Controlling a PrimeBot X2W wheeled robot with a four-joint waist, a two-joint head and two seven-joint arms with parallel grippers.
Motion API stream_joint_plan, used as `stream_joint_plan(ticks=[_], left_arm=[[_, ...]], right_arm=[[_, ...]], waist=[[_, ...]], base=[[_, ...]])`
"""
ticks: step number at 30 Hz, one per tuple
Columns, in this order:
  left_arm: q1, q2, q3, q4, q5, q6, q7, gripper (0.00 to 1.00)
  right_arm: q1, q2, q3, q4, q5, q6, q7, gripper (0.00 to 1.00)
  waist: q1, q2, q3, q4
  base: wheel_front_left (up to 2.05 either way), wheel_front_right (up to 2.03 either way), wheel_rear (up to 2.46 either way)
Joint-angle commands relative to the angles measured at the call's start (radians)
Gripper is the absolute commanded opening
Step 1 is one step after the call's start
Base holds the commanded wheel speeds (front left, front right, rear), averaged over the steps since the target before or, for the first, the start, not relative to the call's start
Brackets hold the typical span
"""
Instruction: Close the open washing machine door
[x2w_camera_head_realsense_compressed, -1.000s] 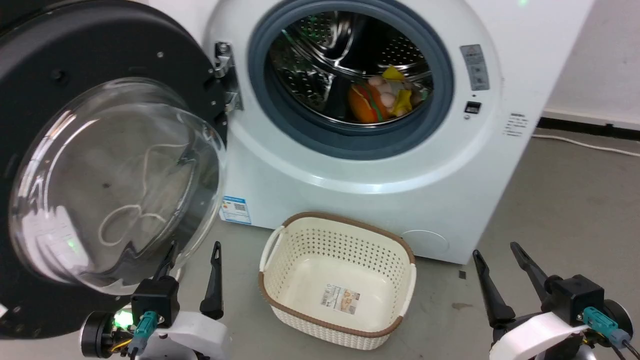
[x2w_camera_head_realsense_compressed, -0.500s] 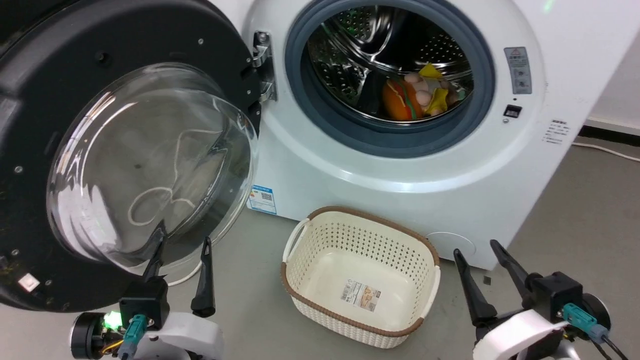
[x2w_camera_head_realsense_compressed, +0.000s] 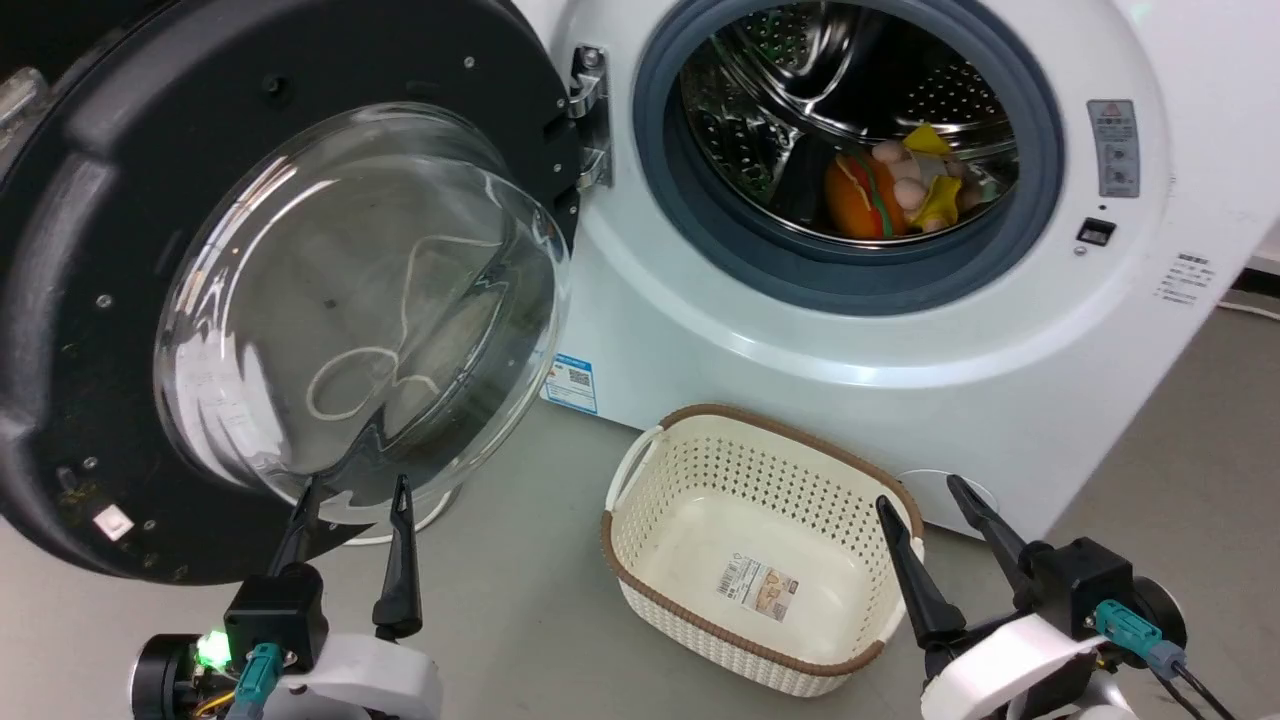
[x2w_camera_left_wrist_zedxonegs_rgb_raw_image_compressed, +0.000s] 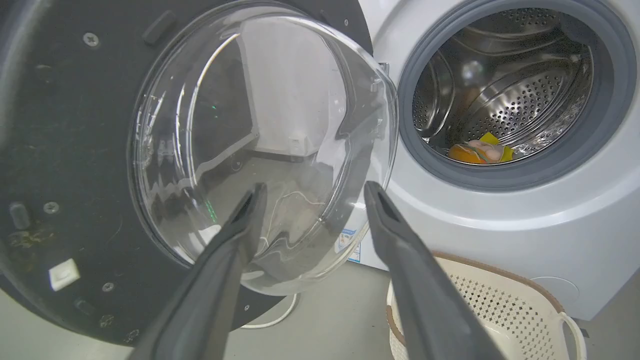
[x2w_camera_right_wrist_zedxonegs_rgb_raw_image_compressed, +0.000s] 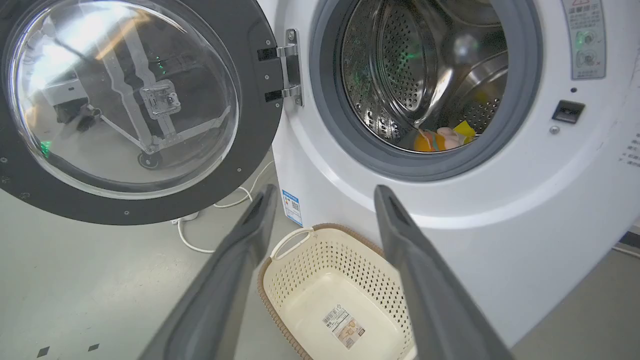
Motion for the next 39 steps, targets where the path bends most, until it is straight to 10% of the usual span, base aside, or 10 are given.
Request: stream_joint_plan(ticks=[1, 31, 33, 34, 39], left_arm=[[0.017, 0.001, 0.0, -0.006, 0.0, 0.006, -0.014, 1.0], [0.02, 0.003, -0.015, -0.013, 0.002, 0.016, -0.075, 1.0], [0.017, 0.002, -0.018, -0.02, -0.009, 0.005, -0.079, 0.14], [0.015, 0.002, -0.017, -0.026, -0.015, 0.0, -0.081, 0.0], [-0.007, 0.0, -0.001, -0.073, -0.037, -0.021, -0.092, 0.0]], right_arm=[[-0.018, 0.003, 0.006, 0.009, 0.012, 0.0, -0.013, 1.0], [-0.038, 0.004, 0.056, 0.082, 0.059, 0.001, -0.074, 1.0], [-0.038, 0.004, 0.057, 0.086, 0.061, 0.001, -0.078, 1.0], [-0.038, 0.004, 0.058, 0.088, 0.061, 0.001, -0.08, 1.0], [-0.038, 0.001, 0.049, 0.087, 0.061, 0.001, -0.09, 1.0]], waist=[[0.0, 0.0, 0.001, 0.011], [0.0, 0.0, 0.019, 0.139], [0.0, 0.0, 0.021, 0.148], [0.0, 0.0, 0.022, 0.153], [0.0, 0.0, 0.044, 0.179]], base=[[-0.05, -0.05, -0.05], [-0.02, -0.02, -0.02], [0.0, 0.0, 0.0], [0.0, 0.0, 0.0], [0.0, 0.0, 0.0]])
